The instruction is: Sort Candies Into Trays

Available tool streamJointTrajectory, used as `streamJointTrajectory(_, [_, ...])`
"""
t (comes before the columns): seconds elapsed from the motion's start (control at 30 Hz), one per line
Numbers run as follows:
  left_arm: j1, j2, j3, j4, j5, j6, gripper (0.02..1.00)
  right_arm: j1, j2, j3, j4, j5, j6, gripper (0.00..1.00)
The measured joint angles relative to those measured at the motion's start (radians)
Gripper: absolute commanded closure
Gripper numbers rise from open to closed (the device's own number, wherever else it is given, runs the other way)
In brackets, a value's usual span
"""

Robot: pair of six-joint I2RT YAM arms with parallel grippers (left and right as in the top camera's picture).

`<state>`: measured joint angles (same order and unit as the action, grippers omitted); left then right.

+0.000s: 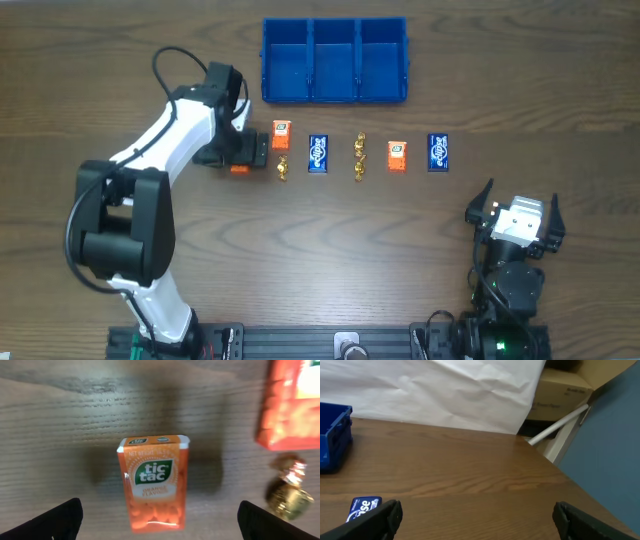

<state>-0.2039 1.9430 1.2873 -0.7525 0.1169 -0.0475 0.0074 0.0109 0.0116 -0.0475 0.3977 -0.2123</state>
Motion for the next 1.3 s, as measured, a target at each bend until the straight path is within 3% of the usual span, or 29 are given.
streamJointTrajectory(0.37, [0.000,0.018,0.000,0.017,-0.018,0.000,0.036,0.000,0.000,0.000,0.000,0.000,0.000,0.003])
streamJointTrajectory(0.67, [0.000,0.035,0.000,0.021,-0.033,-0.002,0.246,0.000,0.000,0.000,0.000,0.000,0.000,0.003])
streamJointTrajectory(1.03, [0.000,0.042,0.000,0.024,-0.041,-0.002,0.364,0.000,0.000,0.000,0.000,0.000,0.000,0.003])
streamJointTrajectory(1.3, [0.000,0.046,0.001,0.029,-0.045,-0.009,0.612,0.000,0.000,0.000,0.000,0.000,0.000,0.003])
